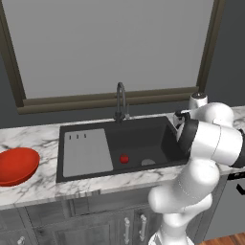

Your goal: Remove the tomato and banana from the sink. Then move the bowl and cup from the counter to the sink for washing.

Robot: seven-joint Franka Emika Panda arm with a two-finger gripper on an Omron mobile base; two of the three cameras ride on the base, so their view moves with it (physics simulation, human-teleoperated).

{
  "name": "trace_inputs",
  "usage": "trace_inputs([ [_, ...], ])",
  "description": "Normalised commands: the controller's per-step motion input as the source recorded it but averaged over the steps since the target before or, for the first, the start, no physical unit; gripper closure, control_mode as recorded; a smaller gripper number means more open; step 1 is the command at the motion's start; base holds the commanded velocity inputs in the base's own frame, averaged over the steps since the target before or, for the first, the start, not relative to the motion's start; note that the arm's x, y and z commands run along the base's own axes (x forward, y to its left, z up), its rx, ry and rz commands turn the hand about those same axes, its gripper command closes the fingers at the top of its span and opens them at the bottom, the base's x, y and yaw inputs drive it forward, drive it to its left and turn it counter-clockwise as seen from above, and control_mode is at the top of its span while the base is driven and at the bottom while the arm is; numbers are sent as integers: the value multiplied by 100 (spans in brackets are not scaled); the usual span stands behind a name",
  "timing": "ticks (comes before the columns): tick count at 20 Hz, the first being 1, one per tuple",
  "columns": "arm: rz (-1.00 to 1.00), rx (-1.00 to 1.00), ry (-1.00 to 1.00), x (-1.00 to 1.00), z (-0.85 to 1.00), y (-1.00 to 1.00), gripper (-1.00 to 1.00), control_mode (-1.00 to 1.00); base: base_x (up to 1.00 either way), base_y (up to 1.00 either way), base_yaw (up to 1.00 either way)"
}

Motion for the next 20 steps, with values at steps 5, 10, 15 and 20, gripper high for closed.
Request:
trace_inputs([
  [5, 0, 9, 0, -18, 4, 26, -100, -100, 0, 0, 0],
  [10, 0, 5, 0, -14, 2, 27, -100, -100, 0, 0, 0],
  [15, 0, 3, 0, -12, 0, 28, -100, -100, 0, 0, 0],
  [20, 0, 0, 0, -10, 0, 29, -100, -100, 0, 0, 0],
])
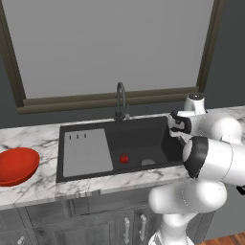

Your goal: Remove the tomato and banana from the sink. Then move the bowl and cup from the counter to the sink for washing.

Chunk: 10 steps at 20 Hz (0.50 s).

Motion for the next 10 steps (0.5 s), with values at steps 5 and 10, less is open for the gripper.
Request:
trace_inputs([
  [5, 0, 1, -1, -6, 0, 26, -100, -100, 0, 0, 0],
  [10, 0, 3, -4, 0, 0, 21, -100, -100, 0, 0, 0],
])
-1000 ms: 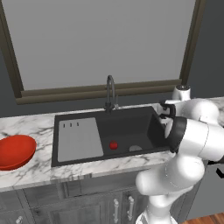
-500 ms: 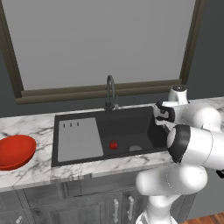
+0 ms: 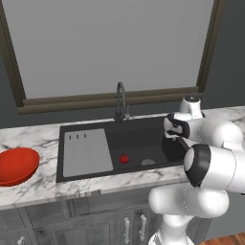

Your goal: Remove the tomato and banana from the sink. Then move the bowl and cup from the counter to the sink for washing.

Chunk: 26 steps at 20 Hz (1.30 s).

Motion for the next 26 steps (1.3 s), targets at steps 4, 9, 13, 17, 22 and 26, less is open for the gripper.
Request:
trace_inputs([
  [4, 0, 2, -8, 0, 0, 23, -100, -100, 0, 0, 0],
  [9, 0, 2, -10, 0, 0, 25, -100, -100, 0, 0, 0],
  [13, 0, 1, -11, 0, 0, 26, -100, -100, 0, 0, 0],
  [17, 0, 0, -1, 0, 0, 23, -100, -100, 0, 0, 0],
  [22, 2, 0, 0, -8, -2, 20, -100, -100, 0, 0, 0],
  [26, 7, 0, 0, -5, 0, 21, -100, -100, 0, 0, 0],
])
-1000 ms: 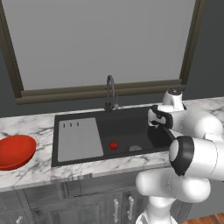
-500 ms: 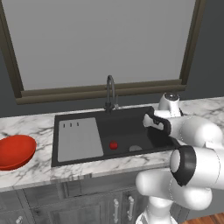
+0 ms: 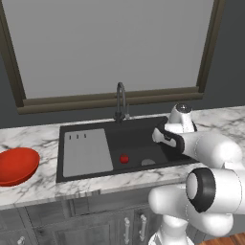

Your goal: Remove the tomato and banana from the sink. Then move the bowl and cup from the counter to the sink for washing.

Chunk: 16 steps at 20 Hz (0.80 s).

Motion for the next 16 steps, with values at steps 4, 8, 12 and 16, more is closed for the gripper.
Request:
trace_inputs([
  [4, 6, 1, -1, 0, 0, 25, -100, -100, 0, 0, 0],
  [8, 4, 0, -4, 0, -1, 27, -100, -100, 0, 0, 0],
  [12, 2, 0, -4, 0, -2, 27, -100, -100, 0, 0, 0],
  [16, 0, 3, -1, 0, -4, 22, -100, -100, 0, 0, 0],
])
